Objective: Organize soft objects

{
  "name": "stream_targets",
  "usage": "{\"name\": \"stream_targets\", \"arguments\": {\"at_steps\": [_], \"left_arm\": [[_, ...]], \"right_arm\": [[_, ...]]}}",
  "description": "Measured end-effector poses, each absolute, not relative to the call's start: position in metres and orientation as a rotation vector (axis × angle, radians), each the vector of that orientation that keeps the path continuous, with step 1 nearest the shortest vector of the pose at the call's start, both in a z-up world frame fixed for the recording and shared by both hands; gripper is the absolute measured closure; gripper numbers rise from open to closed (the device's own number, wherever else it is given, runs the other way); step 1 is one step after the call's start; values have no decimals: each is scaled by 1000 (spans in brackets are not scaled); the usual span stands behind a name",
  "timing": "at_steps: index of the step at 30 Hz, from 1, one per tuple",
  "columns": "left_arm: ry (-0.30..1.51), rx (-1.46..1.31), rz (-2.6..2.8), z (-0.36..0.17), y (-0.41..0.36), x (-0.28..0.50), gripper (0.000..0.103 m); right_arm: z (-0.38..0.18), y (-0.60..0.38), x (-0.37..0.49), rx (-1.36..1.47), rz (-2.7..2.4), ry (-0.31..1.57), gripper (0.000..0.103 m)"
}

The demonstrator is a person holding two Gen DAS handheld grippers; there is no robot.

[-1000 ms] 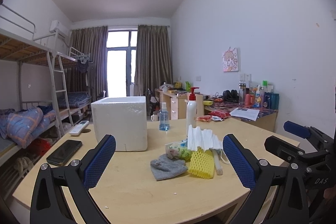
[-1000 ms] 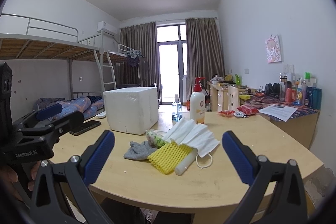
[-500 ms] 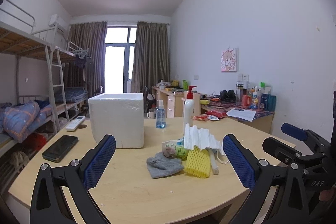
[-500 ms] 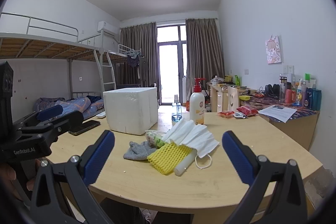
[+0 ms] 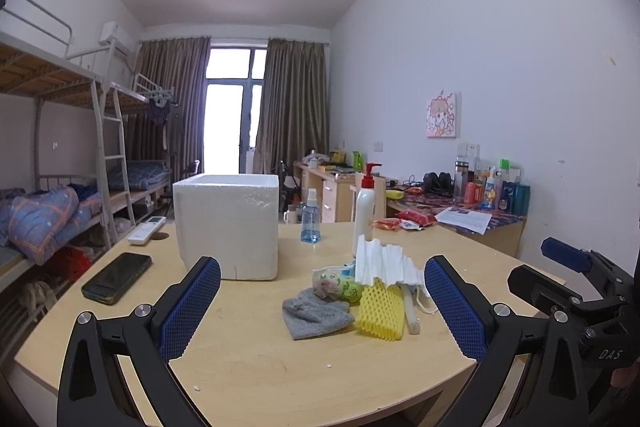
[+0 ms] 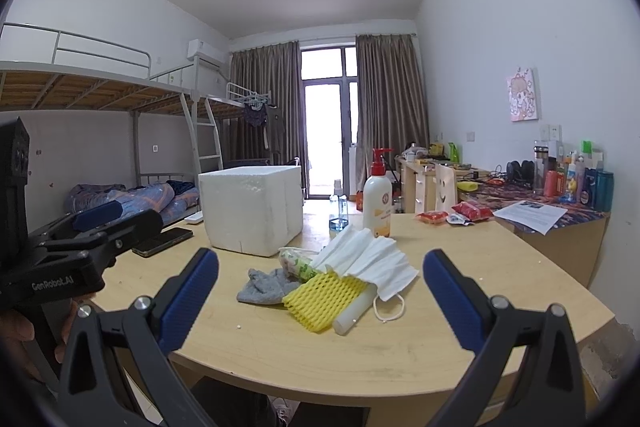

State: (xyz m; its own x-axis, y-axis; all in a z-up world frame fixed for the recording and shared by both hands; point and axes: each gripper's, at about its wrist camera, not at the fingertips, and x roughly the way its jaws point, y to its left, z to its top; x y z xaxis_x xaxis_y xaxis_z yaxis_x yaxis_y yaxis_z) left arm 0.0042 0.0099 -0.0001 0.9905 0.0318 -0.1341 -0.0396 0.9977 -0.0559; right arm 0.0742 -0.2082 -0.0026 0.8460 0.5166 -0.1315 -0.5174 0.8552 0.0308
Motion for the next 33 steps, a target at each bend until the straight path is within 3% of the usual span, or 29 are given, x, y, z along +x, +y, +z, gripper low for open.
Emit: {"name": "stream_targets", "arguments": {"at_steps": [33], "left_arm": [[431,22,112,-9,33,122,1]], "right_arm": [[-5,-170,200,-124,492,539,0]]}}
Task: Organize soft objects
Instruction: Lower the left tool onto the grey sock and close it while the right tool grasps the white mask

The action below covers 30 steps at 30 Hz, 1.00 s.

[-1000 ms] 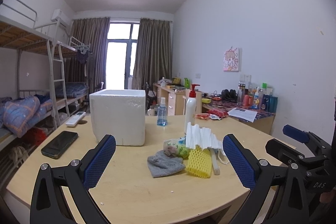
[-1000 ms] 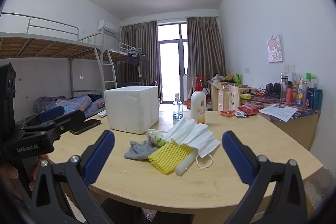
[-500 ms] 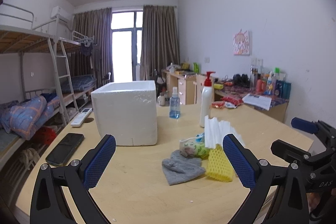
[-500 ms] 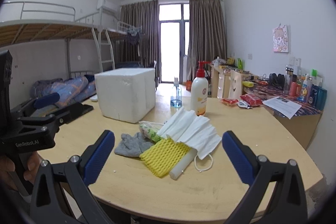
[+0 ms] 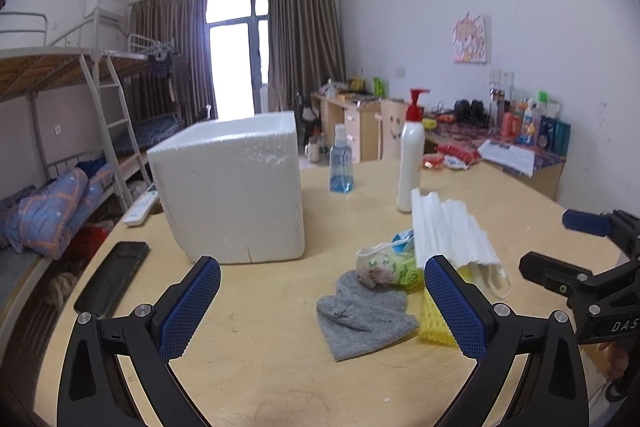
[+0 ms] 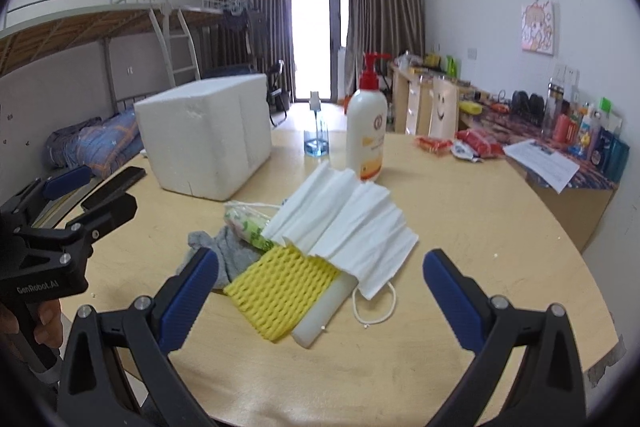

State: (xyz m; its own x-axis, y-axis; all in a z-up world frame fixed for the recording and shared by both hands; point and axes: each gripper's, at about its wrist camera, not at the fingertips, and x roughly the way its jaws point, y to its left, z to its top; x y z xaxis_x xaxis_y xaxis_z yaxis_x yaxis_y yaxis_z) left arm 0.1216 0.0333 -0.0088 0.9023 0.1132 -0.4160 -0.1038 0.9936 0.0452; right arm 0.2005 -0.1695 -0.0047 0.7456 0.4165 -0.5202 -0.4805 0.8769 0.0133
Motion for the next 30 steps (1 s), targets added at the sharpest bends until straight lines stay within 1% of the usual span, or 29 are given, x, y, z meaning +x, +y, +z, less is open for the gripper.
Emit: {"name": "stream_targets", "arguments": {"at_steps": [13,25,28,30], "left_arm": [[620,8,104,-31,38,165,1],[733,40,39,-48,31,188,1],[762,45,15,-54,29,194,4],[782,39,4,-57,30,198,12]], "right_arm": [[-15,-161,233,-143,498,612,0],[-21,-162,250,-142,507,656,0],[-23,-161,254,-144,511,667,0],[-24,-161,256,-145,522,668,0]]}}
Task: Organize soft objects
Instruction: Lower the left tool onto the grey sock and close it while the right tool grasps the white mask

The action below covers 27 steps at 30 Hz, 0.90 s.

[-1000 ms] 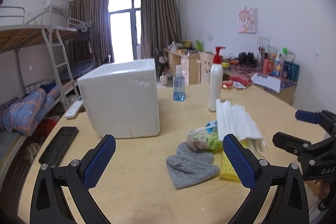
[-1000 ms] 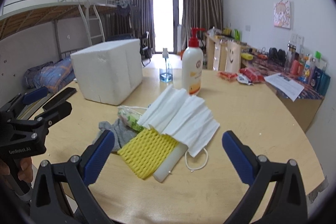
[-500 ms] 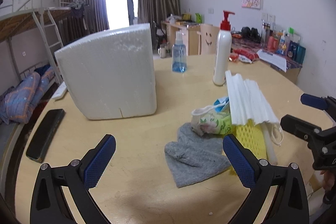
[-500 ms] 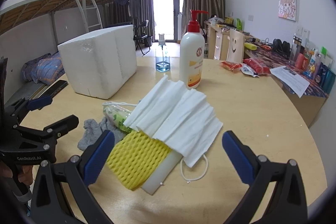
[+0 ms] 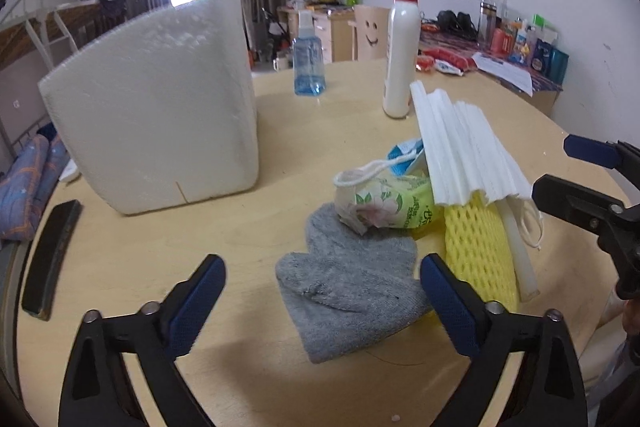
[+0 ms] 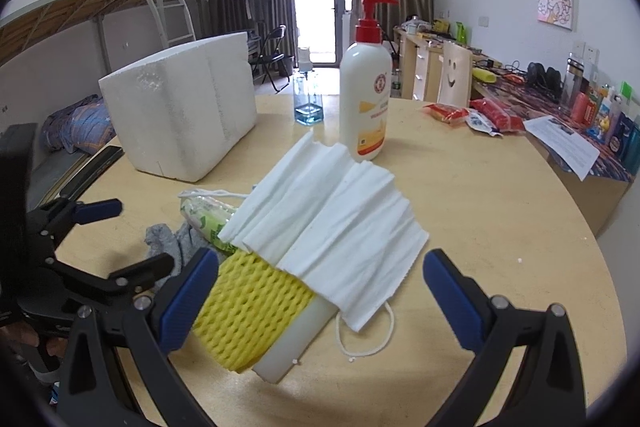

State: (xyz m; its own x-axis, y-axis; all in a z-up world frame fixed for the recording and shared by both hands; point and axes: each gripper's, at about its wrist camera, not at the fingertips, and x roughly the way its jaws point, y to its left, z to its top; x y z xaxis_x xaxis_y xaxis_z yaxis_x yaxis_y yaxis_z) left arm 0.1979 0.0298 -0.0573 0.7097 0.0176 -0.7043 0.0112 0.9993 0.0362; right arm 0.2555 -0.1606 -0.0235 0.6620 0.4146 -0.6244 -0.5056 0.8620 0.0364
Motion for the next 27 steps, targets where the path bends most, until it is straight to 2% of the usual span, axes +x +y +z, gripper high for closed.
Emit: {"name": "stream_targets", "arguments": {"at_steps": [5,8,11,15,20,22,24,27], "left_arm": [[841,14,-23,-65,33,209,20],[869,6,-37,-68,34,213,30],[896,1,-56,-72,33,217,33],[915,9,-69,-74,31,218,40],[924,25,-91,-76,30,220,49],[922,35,-103,-76,29,220,52],[918,44,-109,-76,29,220,55],[919,48,-114,-76,31,221,57]], "right_arm": [[-27,-155,265,-155,527,689,0],[-28,-154,271,-148,533,701,0],[-29,-152,279,-141,538,723,3],[-34,-148,291,-132,552,759,18],[-43,-141,301,-142,553,797,26],[-47,-139,305,-149,546,815,36],[-53,-138,309,-147,545,843,42],[-59,-137,314,-148,534,877,59]]}}
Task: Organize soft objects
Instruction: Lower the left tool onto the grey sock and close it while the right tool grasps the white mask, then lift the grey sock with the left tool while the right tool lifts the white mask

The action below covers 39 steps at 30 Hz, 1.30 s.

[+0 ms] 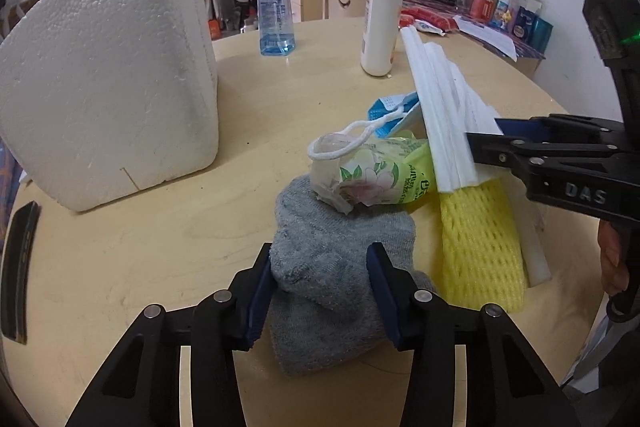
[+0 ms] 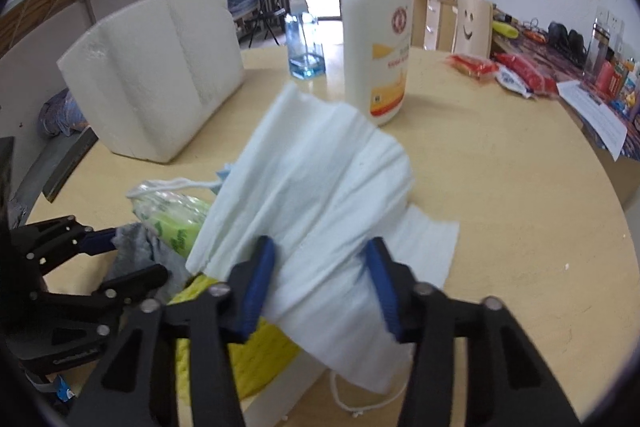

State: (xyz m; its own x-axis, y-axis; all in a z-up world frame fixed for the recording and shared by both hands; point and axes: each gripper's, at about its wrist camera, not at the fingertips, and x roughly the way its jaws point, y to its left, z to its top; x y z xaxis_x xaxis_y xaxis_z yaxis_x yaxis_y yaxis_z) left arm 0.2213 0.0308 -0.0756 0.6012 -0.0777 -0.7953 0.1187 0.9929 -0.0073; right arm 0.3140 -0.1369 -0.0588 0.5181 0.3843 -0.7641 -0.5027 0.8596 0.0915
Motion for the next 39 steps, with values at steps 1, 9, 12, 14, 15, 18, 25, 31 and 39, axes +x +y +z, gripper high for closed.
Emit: {"name": "stream_targets", "arguments": {"at_steps": [1,9,12,14,15,18,25,31,39], "left_arm": [[918,47,-117,-76,31,221,58],[905,33,-128,-74,35,221,83],[885,39,-115,-71,36,219,86],[870,27,-108,-68,38,218,86],[865,28,-105,-66,38,217,86],[846,28,-104,-61,39,212,87],[795,36,-83,-47,41,197,87],[752,31,-72,-36,42,180,87],[696,18,-37,-22,46,157,87]], "right_arm": [[-59,-137,315,-143,534,879,67],[-48,-146,315,-86,549,841,87],[-39,-152,311,-70,551,806,89],[-33,-153,309,-66,548,785,90],[-31,-154,308,-64,549,778,90],[-23,-158,304,-57,553,753,90],[-2,-172,285,-59,541,689,90],[5,-186,267,-48,525,660,90],[15,-202,250,-19,511,618,90]]}}
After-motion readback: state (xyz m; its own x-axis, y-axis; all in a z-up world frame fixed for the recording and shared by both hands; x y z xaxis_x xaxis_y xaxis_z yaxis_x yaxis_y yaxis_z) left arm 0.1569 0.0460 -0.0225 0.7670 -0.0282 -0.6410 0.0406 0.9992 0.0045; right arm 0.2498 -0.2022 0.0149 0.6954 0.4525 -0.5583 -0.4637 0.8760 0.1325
